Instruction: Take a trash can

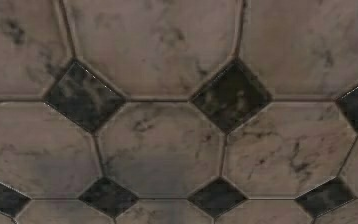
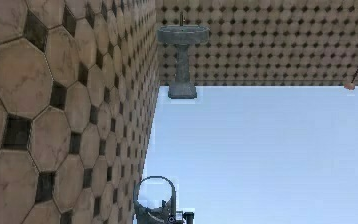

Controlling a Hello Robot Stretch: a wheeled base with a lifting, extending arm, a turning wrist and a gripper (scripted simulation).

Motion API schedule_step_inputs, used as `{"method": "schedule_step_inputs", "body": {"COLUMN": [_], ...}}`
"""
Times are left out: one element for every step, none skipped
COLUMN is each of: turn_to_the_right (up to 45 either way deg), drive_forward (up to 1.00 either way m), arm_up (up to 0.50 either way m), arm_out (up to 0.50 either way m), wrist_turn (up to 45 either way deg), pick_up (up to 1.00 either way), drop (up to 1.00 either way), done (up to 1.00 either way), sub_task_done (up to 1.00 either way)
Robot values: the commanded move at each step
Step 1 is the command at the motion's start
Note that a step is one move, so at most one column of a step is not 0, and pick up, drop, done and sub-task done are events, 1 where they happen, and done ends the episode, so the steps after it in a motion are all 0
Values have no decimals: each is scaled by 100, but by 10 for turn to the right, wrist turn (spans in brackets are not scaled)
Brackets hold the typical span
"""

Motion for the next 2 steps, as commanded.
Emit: {"method": "schedule_step_inputs", "body": {"turn_to_the_right": [0, 0], "drive_forward": [0, 0], "arm_up": [10, 0], "arm_out": [0, 0], "wrist_turn": [0, 0], "pick_up": [0, 0], "drop": [0, 0], "done": [0, 100], "sub_task_done": [0, 0]}}
